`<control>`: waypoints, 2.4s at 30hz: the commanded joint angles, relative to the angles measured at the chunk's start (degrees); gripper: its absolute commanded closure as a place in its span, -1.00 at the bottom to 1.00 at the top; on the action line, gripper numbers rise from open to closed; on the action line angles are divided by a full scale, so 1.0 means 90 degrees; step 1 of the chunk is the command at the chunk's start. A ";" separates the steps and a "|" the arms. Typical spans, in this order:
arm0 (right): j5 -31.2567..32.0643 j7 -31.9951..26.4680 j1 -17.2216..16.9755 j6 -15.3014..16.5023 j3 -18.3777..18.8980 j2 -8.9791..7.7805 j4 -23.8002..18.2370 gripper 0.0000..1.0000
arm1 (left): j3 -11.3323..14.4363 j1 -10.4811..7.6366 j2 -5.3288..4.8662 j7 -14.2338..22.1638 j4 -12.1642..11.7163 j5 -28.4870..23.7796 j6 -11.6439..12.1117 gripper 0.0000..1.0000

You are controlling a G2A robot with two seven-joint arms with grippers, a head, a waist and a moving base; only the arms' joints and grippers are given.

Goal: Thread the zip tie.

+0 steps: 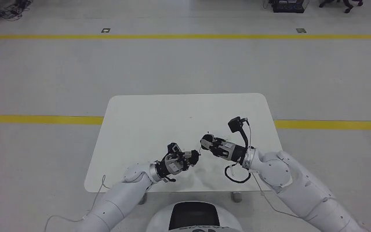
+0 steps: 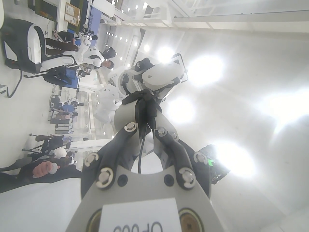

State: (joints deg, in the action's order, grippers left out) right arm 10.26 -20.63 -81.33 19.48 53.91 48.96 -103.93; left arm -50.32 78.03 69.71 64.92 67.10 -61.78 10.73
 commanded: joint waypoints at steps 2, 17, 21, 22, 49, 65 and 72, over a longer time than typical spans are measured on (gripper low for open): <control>0.0008 0.0012 -0.0010 0.0000 0.0003 -0.0007 -0.0006 1.00 | -0.0002 0.0001 0.0003 0.0006 -0.0005 -0.0024 -0.0007 1.00; -0.0028 0.0092 -0.0097 0.0000 0.0066 -0.0068 -0.0078 1.00 | -0.0022 -0.0005 0.0014 0.0157 -0.0052 -0.0209 -0.0105 1.00; -0.0046 0.0074 -0.0102 0.0000 0.0063 -0.0082 -0.0091 1.00 | -0.0020 -0.0009 0.0018 0.0195 -0.0065 -0.0238 -0.0128 1.00; -0.0052 0.0068 -0.0102 0.0000 0.0062 -0.0086 -0.0091 1.00 | -0.0020 -0.0009 0.0020 0.0208 -0.0066 -0.0255 -0.0140 1.00; -0.0128 0.0054 -0.0121 0.0000 0.0052 -0.0188 -0.0179 1.00 | -0.0036 -0.0012 0.0035 0.0251 -0.0100 -0.0309 -0.0180 1.00; -0.0142 0.0136 -0.0147 0.0000 0.0069 -0.0248 -0.0195 1.00 | -0.0068 -0.0011 0.0037 0.0281 -0.0117 -0.0330 -0.0202 1.00; -0.0173 0.0114 -0.0130 0.0000 0.0047 -0.0270 -0.0204 1.00 | -0.0062 -0.0016 0.0043 0.0303 -0.0125 -0.0351 -0.0227 1.00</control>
State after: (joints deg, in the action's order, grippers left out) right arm 8.75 -19.52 -82.54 19.48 54.36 46.55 -105.78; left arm -50.89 77.89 70.09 67.60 65.99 -64.90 8.73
